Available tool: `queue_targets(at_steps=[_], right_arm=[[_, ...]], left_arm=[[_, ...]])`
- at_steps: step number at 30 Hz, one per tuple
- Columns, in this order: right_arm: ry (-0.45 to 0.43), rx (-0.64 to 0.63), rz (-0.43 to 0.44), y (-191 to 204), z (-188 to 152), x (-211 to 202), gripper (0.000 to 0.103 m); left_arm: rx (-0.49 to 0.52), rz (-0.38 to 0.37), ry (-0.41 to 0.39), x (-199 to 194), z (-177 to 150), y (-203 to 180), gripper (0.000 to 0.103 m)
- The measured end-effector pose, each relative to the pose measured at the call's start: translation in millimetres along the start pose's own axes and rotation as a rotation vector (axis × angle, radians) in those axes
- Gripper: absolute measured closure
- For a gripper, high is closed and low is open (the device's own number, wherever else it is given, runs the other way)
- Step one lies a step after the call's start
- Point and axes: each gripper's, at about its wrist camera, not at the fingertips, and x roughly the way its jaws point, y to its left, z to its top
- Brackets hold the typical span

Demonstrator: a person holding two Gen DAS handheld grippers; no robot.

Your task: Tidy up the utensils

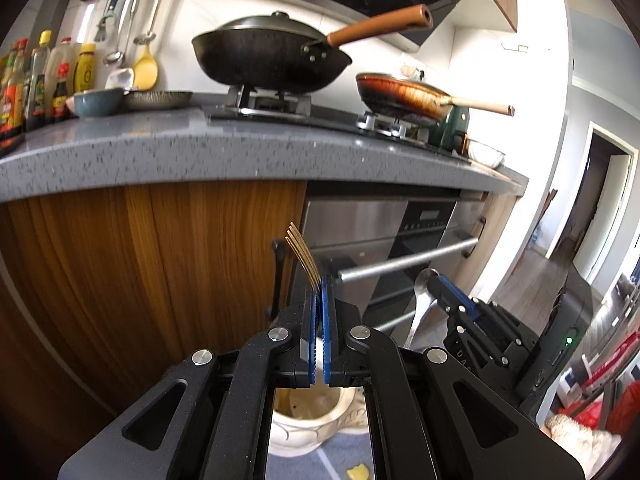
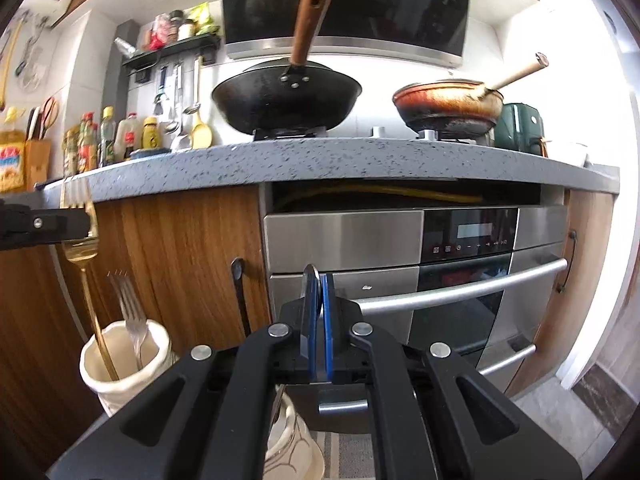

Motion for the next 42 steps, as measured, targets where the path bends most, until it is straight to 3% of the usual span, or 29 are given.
queue_targets(at_steps=[11, 22, 35, 38, 39, 42], right_arm=[[0.037, -0.114, 0.058, 20, -23, -5, 0.100], [0.123, -0.063, 0.091, 10, -33, 3, 0.100], [0.160, 0.011, 0.100, -2, -34, 7, 0.100], [0.156, 0.015, 0.107, -1, -31, 5, 0.093], [0.153, 0.020, 0.113, -2, -30, 3, 0.085], [0.146, 0.030, 0.118, -3, -26, -2, 0.075]], left_arm=[[-0.006, 0.009, 0.054, 15, -19, 5, 0.100], [-0.017, 0.047, 0.049, 16, -17, 18, 0.099], [-0.056, 0.075, 0.086, 23, -20, 33, 0.099], [-0.056, 0.074, 0.086, 22, -20, 33, 0.099], [-0.055, 0.071, 0.085, 21, -20, 32, 0.099], [-0.051, 0.074, 0.079, 17, -21, 30, 0.085]])
